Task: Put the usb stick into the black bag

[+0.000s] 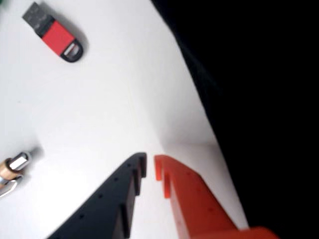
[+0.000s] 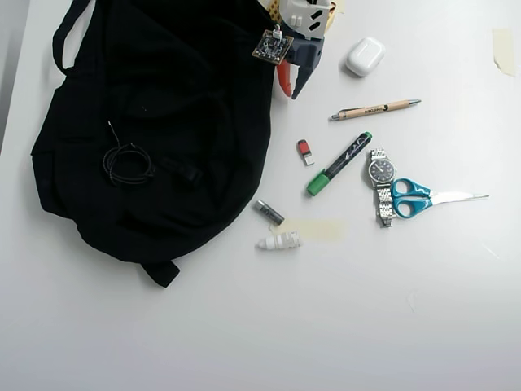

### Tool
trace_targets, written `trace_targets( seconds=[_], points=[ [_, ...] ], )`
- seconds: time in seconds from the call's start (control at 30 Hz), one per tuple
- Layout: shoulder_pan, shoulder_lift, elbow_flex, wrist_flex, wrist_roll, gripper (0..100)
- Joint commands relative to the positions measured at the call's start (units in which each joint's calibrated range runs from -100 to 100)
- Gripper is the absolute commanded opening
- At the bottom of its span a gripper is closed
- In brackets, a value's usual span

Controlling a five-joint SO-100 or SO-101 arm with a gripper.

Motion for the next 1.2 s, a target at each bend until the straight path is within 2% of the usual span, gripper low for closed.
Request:
trace_targets(
  seconds=[0.0,0.43,0.6,0.63,0.77,1.17],
  points=[
    [-0.76,0.32,0.74,0.37,0.22,2],
    [-0.84,0.32,0.74,0.37,0.28,2],
    [-2.63,0.98,-5.64,2.01,7.04,3],
    [-2.41,0.48,-8.61,2.35,7.72,6],
    [-2.41,1.48,-13.64,2.35,8.93,12],
    [-5.25,2.06,-20.65,2.69,9.14,13]
  ],
)
